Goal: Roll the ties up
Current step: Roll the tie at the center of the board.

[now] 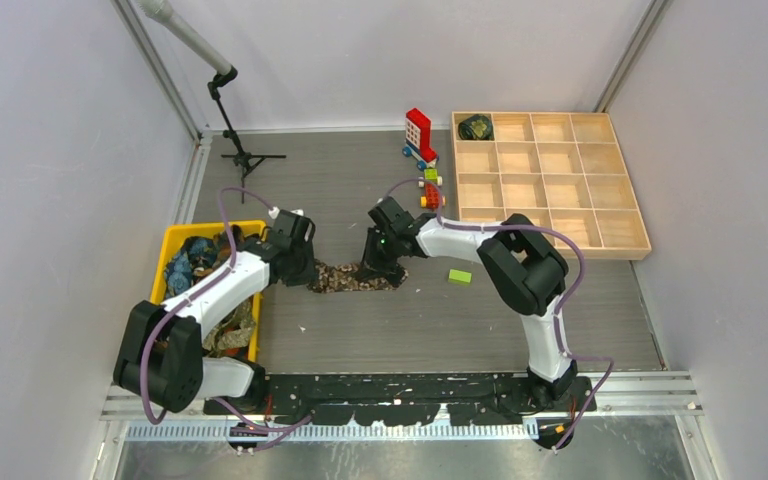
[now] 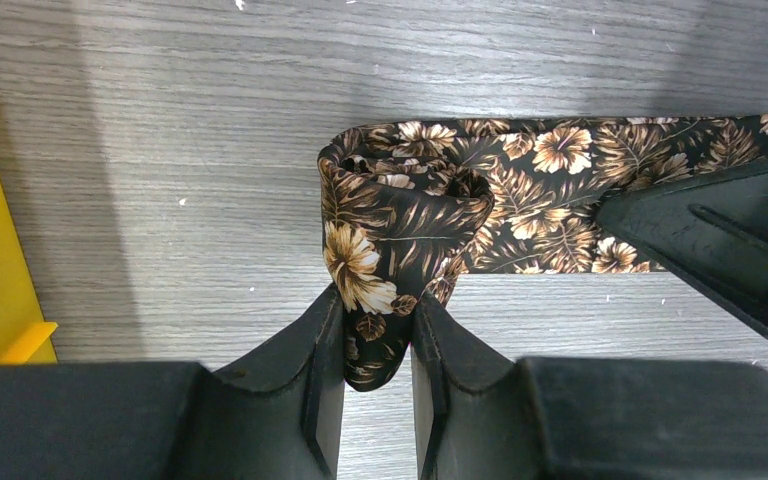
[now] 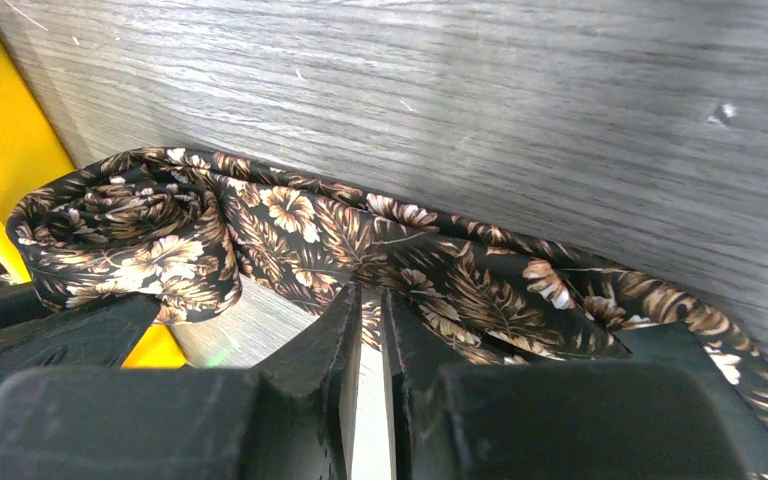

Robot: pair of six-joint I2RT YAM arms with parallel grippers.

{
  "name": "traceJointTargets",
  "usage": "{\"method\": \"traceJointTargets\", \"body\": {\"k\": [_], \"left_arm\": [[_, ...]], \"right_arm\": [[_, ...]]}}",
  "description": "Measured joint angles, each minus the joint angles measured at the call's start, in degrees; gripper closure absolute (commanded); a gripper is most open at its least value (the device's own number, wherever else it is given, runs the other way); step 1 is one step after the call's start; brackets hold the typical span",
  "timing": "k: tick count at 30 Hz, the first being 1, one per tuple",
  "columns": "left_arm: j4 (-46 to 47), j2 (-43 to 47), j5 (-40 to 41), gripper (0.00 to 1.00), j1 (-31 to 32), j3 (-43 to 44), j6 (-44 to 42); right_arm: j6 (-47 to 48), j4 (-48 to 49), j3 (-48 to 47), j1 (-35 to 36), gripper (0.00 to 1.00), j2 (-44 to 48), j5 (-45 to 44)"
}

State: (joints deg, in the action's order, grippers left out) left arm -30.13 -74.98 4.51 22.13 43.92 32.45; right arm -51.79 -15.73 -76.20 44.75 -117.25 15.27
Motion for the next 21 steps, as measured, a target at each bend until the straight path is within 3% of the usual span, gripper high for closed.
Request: {"method": "traceJointTargets", "body": {"k": [11, 21], "left_arm": [[-0.8, -1.0, 2.2, 0.81, 0.9, 1.3, -0.9], [-4.2, -3.8, 13.5, 0.82, 8.1, 4.5, -2.2]], "right_arm": [[-1.7, 2.0, 2.6, 1.4, 0.82, 1.5, -1.1], [-0.8, -4.9, 2.4, 1.6, 0.82, 6.3, -4.2]]}}
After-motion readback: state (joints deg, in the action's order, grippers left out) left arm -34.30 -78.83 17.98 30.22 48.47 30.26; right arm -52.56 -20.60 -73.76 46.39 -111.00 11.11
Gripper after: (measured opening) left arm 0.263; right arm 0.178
